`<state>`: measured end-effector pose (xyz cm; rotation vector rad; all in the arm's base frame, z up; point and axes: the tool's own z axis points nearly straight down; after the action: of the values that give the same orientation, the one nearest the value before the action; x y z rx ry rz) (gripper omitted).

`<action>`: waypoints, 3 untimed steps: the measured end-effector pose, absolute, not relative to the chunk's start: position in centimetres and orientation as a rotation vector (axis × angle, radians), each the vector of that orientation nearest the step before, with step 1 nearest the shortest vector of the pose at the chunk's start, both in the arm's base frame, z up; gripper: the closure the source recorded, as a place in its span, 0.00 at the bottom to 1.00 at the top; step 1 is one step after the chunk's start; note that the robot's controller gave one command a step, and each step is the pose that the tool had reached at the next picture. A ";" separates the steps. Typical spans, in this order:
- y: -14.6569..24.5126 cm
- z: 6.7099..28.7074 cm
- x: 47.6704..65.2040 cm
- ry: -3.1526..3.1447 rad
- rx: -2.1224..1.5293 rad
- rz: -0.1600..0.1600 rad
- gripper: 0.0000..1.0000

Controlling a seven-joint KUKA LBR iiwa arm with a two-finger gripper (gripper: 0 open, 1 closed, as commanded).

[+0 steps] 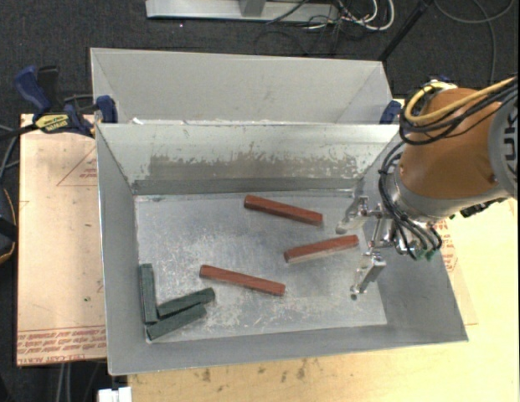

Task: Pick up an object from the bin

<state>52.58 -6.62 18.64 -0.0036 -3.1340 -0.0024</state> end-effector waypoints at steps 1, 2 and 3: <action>-6.6 19.0 52.8 -3.142 0.000 -0.001 0.00; -3.9 8.0 58.8 -3.149 -0.150 -0.001 1.00; -3.9 8.0 58.8 -3.149 -0.149 -0.001 1.00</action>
Offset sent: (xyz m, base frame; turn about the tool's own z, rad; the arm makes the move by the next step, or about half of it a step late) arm 0.0574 0.0265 -0.1125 0.0940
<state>58.75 -3.94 7.95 -0.1492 -3.1492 -0.0010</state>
